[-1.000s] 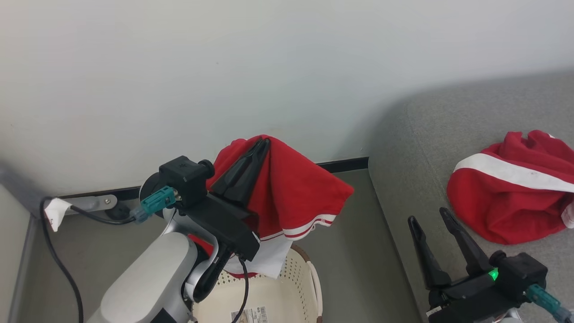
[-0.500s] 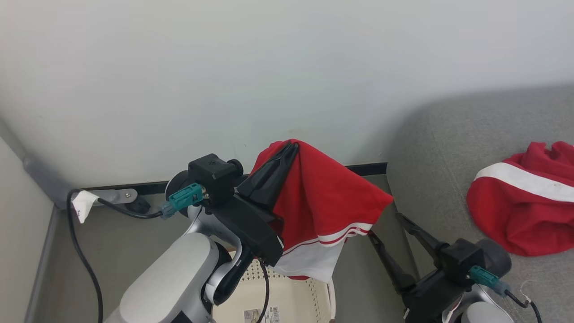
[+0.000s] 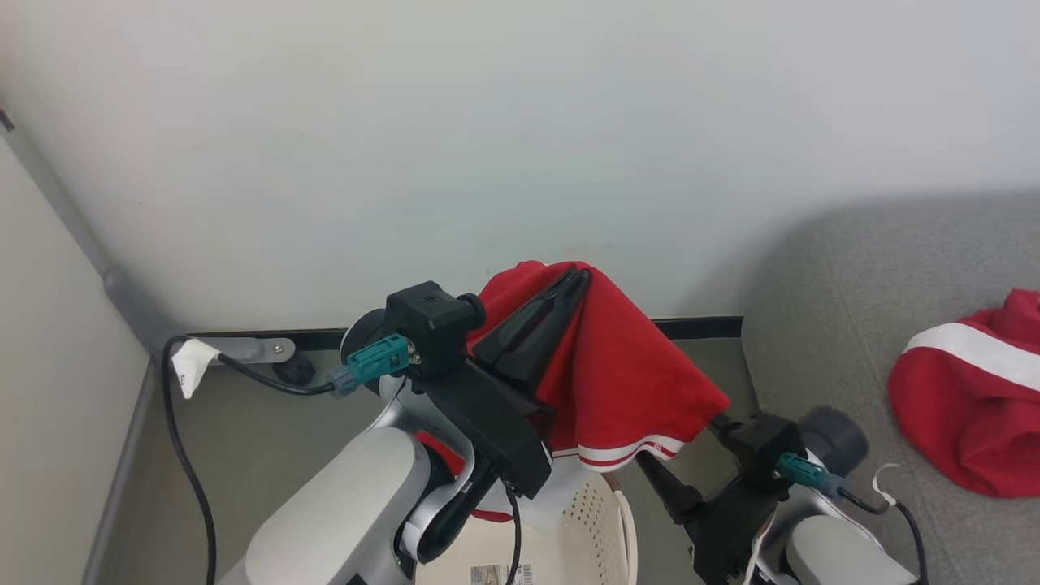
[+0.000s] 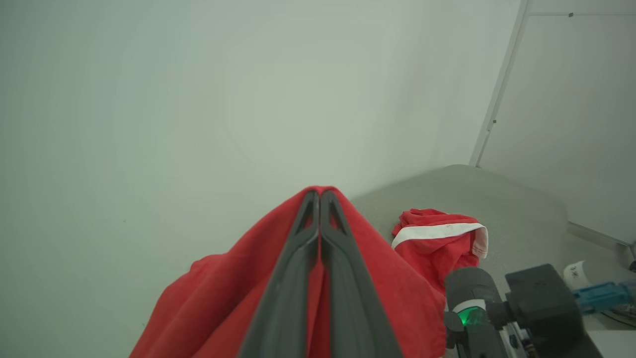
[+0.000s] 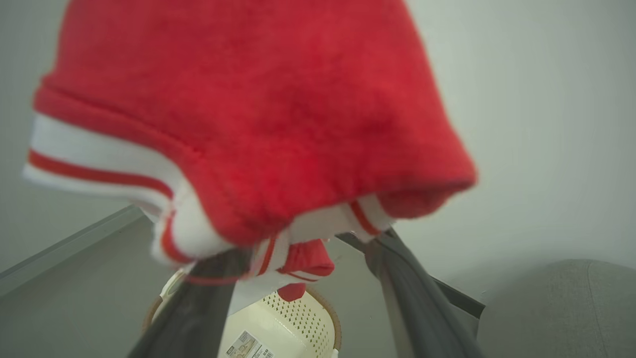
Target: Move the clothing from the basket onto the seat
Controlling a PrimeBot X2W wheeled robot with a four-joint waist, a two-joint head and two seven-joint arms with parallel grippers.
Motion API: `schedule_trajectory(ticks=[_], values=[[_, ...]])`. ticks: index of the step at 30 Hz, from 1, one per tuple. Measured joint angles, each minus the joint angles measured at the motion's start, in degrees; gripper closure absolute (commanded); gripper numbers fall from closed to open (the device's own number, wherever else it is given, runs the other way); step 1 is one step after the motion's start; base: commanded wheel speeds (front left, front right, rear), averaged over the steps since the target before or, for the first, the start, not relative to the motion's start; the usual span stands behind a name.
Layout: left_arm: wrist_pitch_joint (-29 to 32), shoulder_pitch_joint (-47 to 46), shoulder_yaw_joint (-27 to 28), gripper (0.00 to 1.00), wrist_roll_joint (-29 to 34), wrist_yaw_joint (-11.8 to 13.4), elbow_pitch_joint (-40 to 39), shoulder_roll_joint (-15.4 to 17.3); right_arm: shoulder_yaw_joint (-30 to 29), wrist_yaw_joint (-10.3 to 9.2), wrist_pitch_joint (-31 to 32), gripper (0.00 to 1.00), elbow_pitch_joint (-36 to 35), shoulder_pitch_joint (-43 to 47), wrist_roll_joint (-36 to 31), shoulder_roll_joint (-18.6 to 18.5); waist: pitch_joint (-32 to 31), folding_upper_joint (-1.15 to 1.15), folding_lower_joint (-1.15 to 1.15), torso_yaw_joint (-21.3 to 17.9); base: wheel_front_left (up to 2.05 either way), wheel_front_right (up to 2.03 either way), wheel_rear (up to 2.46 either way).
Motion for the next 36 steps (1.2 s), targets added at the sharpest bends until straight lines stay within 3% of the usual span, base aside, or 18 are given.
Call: schedule_trajectory(ticks=[10,11,12,23,35,36], values=[[1.54,0.19,-1.66,1.00,-0.08,0.01,-2.11,-0.57,7.08,0.04,0.25,0.00,8.05,-6.11,2.32,2.74,-0.65,0.00,0.00,2.88,0.00,0.00,0.00],[1.92,0.26,-1.67,1.00,-0.12,0.02,-2.43,-0.44,7.72,0.04,0.21,0.56,9.56,-6.71,2.98,3.23,-0.69,0.00,0.00,3.32,0.00,0.00,0.00],[1.92,0.37,-1.64,1.00,-0.12,0.07,-2.55,-0.23,8.14,0.04,0.21,1.00,10.27,-7.10,3.46,3.54,-0.70,0.00,0.00,3.47,0.00,0.00,0.00],[2.44,1.78,0.25,1.00,-0.38,1.58,-2.60,1.91,7.60,0.05,-1.91,1.00,13.57,-8.43,8.40,4.70,-0.83,0.00,0.00,3.10,0.00,0.00,0.00],[2.53,7.73,0.76,1.00,-2.14,2.52,-2.41,6.10,1.34,0.04,-4.80,1.00,12.35,-8.20,14.10,4.32,-0.01,0.00,0.00,-0.17,0.00,0.00,0.00],[2.69,8.17,0.70,0.78,-2.15,2.52,-2.48,6.15,0.91,0.04,-4.83,1.00,12.12,-8.11,14.48,4.24,0.06,0.00,0.00,-0.49,0.00,0.00,0.00]])
